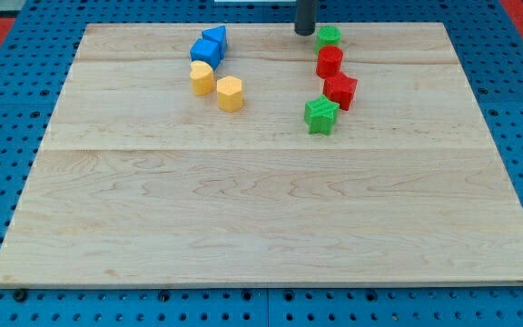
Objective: Slide the green circle and red circle closer to the red star
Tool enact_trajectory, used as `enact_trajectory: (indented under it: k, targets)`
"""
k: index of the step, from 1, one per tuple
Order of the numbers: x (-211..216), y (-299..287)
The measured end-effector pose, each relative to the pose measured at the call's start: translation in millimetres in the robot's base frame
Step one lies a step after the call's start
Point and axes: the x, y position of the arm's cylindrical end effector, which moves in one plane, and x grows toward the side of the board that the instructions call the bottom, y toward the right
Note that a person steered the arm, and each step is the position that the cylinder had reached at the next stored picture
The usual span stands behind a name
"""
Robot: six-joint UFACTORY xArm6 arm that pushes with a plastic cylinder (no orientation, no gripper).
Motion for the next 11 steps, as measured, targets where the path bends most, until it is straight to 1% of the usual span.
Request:
enact_trajectory:
  k: [1,2,3,4,6,9,11]
  targets:
    - [-3,7]
    - [-3,29]
    - [-3,29]
    - [11,29]
    - [70,28]
    - [94,29]
    - [98,31]
